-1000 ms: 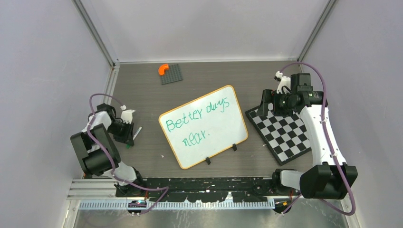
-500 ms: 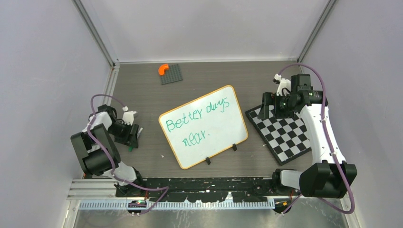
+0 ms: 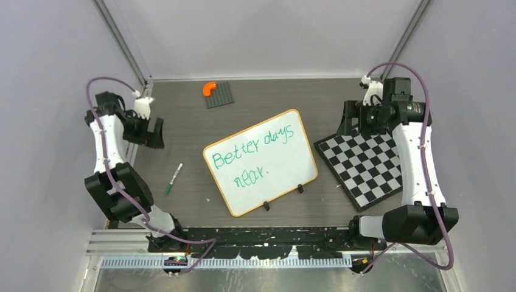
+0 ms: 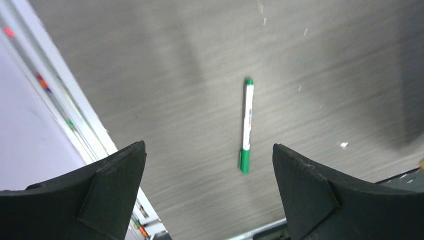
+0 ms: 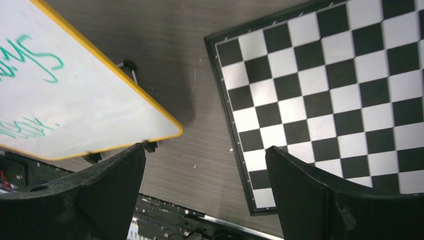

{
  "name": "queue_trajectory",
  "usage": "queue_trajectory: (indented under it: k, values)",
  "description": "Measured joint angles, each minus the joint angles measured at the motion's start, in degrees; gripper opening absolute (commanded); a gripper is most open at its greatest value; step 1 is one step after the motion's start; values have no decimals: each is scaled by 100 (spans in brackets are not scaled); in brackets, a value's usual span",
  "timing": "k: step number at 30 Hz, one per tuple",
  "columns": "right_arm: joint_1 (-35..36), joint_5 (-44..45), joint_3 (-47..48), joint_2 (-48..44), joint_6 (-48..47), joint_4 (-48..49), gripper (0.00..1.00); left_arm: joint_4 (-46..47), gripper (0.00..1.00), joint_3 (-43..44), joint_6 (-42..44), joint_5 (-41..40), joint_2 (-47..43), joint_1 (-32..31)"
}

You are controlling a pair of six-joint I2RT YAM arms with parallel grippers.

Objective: Write a sentence on the whiteboard
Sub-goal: Reset both arms

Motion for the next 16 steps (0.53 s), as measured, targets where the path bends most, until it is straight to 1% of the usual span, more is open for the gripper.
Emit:
queue_trajectory:
  k: [4,6,11,14,16]
  values:
    - [-286,-48,791,286,-2,-11,94,-422,100,1388,-339,424,330,2]
    - [-612,-155,1220,479,-2,7,94,-479,100,1827,-568,623,411,2]
    - [-1493,-549,1794,855,-79,92,94,-474,100,2028,-1104,811,365,2]
    - [-1923,-752,1792,990,-127,170,94,-466,100,2024,-1403,811,365,2]
    - [-2061,-861,1720,1040,-153,247,94,-413,100,1965,-1565,811,350,2]
